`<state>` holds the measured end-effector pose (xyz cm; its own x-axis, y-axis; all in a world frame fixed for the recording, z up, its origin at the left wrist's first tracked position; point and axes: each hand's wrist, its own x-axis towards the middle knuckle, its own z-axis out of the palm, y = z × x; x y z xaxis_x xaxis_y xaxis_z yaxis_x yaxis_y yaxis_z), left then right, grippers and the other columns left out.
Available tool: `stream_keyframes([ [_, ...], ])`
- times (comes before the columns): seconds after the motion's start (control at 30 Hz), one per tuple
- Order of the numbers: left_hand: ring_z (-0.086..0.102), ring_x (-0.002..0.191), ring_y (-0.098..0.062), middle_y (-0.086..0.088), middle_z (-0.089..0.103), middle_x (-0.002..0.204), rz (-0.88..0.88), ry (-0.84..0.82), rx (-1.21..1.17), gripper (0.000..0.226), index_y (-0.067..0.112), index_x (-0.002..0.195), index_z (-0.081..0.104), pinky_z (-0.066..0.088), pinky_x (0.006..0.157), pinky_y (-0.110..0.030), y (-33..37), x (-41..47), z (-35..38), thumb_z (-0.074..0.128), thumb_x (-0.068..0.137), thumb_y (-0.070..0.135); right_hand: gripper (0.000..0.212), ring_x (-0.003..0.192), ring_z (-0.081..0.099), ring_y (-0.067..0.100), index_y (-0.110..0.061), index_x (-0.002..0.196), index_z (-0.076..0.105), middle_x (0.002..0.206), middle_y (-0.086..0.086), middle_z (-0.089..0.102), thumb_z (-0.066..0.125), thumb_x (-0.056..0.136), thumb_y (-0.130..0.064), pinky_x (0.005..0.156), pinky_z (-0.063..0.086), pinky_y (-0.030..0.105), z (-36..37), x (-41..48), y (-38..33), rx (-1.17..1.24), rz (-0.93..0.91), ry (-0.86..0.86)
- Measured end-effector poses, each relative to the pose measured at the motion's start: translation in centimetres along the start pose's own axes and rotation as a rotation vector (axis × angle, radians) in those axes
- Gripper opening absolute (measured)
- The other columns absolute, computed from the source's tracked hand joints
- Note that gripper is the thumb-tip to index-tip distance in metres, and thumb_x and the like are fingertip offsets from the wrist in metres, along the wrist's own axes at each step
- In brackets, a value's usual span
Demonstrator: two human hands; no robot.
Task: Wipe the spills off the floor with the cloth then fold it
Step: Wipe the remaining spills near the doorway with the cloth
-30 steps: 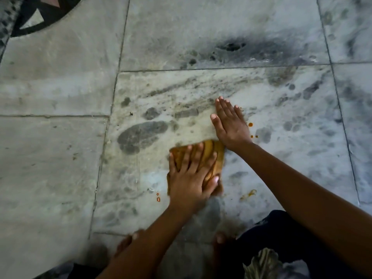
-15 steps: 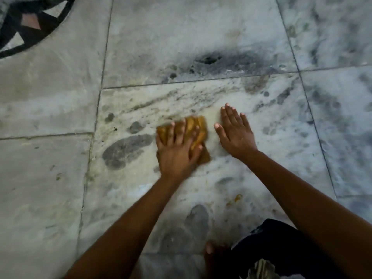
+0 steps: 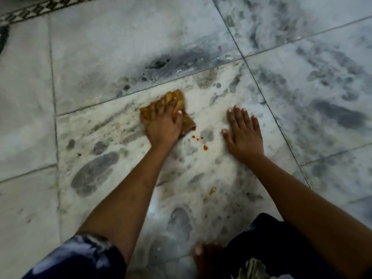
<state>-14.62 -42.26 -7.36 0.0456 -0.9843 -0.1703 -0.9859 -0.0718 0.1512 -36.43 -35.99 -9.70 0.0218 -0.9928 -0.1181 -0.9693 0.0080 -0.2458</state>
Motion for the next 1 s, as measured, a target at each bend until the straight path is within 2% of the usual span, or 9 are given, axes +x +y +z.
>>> stream_keyframes([
  [0.1,0.008,0.146,-0.022,0.006,0.014,0.158,0.203,-0.035,0.009,0.053,0.04,0.145,0.026,0.001,0.111,-0.056,2.7,-3.7,1.3,0.022,0.093,0.054,0.067,0.145,0.011,0.023,-0.019,0.15,0.016,0.158,0.006,0.013,0.018,0.091,-0.05,0.116,0.003,0.04,0.3,-0.2,0.0,-0.001,-0.014,0.01],
  [0.23,0.023,0.142,-0.025,0.002,0.029,0.153,0.462,-0.013,0.052,0.051,0.04,0.142,0.033,0.013,0.111,-0.054,-1.4,-7.8,1.6,0.023,0.093,0.053,0.068,0.146,0.008,0.022,-0.019,0.151,0.013,0.158,0.006,0.01,0.016,0.09,-0.05,0.116,0.003,0.041,0.4,0.0,0.1,0.005,-0.018,0.026],
  [0.37,0.027,0.141,-0.027,-0.001,0.033,0.152,0.242,0.026,0.061,0.053,0.036,0.144,0.032,0.019,0.109,-0.053,-5.1,-3.8,0.2,0.021,0.095,0.051,0.068,0.146,0.004,0.02,-0.019,0.151,0.009,0.159,0.004,0.006,0.013,0.091,-0.05,0.116,-0.001,0.039,0.6,0.0,0.3,-0.022,-0.013,0.034],
  [0.5,0.015,0.144,-0.026,0.001,0.023,0.156,-0.006,0.055,-0.008,0.05,0.035,0.146,0.026,0.01,0.112,-0.057,-0.7,2.2,-0.2,0.025,0.097,0.048,0.067,0.146,0.003,0.02,-0.019,0.151,0.009,0.159,0.004,0.006,0.013,0.092,-0.049,0.116,-0.003,0.038,0.7,0.1,0.4,-0.015,-0.024,0.039],
  [0.57,0.013,0.145,-0.025,0.001,0.019,0.157,0.025,0.039,-0.011,0.05,0.036,0.147,0.024,0.006,0.112,-0.058,2.4,2.4,0.2,0.025,0.098,0.046,0.065,0.146,0.003,0.019,-0.019,0.151,0.01,0.159,0.004,0.007,0.014,0.093,-0.048,0.116,-0.003,0.038,0.5,0.2,0.4,-0.004,-0.024,0.033],
  [0.7,0.022,0.143,-0.026,0.0,0.027,0.155,0.298,0.041,0.046,0.052,0.035,0.145,0.03,0.011,0.111,-0.059,5.3,-5.5,2.3,0.029,0.094,0.047,0.062,0.145,0.009,0.019,-0.019,0.15,0.017,0.158,0.005,0.014,0.016,0.093,-0.045,0.116,0.001,0.037,0.1,0.2,0.4,0.022,-0.018,0.053],
  [0.87,0.03,0.138,-0.027,-0.001,0.036,0.15,0.567,0.002,0.096,0.051,0.039,0.142,0.031,0.024,0.107,-0.057,-1.3,-11.9,2.9,0.033,0.092,0.051,0.062,0.145,0.009,0.019,-0.019,0.15,0.017,0.158,0.004,0.014,0.02,0.094,-0.044,0.117,0.001,0.036,0.5,-0.1,0.3,0.033,-0.018,0.068],
  [0.93,0.034,0.137,-0.028,-0.002,0.04,0.148,0.553,0.005,0.118,0.051,0.038,0.142,0.032,0.023,0.108,-0.057,-3.3,-10.2,2.2,0.031,0.092,0.051,0.062,0.145,0.009,0.02,-0.019,0.15,0.016,0.158,0.005,0.013,0.021,0.094,-0.044,0.117,0.002,0.037,0.4,-0.2,0.4,0.033,-0.006,0.053],
  [1.0,0.034,0.137,-0.029,-0.003,0.04,0.148,0.418,-0.001,0.112,0.051,0.036,0.142,0.034,0.02,0.109,-0.056,-4.0,-7.1,1.3,0.029,0.093,0.05,0.062,0.146,0.009,0.02,-0.019,0.15,0.015,0.158,0.005,0.012,0.02,0.094,-0.043,0.117,0.0,0.036,0.1,-0.1,0.5,0.025,-0.006,0.047],
])
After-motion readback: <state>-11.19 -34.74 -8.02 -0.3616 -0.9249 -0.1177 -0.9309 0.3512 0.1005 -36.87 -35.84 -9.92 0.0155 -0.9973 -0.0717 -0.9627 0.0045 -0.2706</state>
